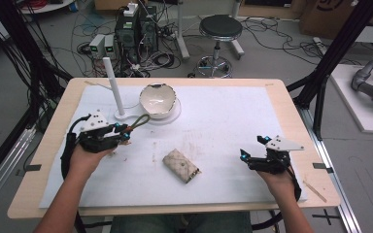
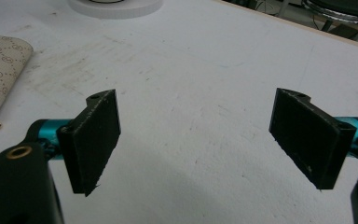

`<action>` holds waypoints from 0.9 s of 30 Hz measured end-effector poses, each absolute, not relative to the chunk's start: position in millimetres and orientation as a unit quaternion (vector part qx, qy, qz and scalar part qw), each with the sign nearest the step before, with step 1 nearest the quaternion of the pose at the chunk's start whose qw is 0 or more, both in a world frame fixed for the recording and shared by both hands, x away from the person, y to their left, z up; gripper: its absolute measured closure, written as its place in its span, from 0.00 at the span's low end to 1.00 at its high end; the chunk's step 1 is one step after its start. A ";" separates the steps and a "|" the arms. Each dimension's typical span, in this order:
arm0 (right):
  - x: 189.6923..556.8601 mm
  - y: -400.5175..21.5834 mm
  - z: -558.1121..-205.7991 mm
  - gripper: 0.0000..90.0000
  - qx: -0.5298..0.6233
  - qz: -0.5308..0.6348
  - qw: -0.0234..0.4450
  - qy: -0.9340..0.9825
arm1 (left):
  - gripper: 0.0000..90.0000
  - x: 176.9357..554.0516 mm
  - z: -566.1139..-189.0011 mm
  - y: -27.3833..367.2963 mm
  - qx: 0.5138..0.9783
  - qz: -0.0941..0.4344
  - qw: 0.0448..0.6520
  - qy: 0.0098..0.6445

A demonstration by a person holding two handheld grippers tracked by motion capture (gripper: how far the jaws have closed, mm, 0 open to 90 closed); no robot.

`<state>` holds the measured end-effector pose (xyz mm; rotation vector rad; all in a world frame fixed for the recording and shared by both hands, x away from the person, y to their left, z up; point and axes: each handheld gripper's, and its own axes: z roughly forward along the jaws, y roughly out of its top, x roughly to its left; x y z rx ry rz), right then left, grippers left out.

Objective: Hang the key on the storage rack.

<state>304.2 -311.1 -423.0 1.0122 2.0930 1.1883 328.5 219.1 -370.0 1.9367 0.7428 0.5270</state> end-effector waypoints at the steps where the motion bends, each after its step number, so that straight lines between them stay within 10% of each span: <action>1: 305.1 -310.5 -423.6 0.18 0.373 0.439 0.262 0.775 | 0.79 329.6 -358.4 222.4 0.786 0.225 0.487 0.307; 27: 308.9 -312.1 -425.5 0.18 0.380 0.436 0.259 0.774 | 0.79 358.8 -289.3 272.7 0.728 0.301 0.500 0.359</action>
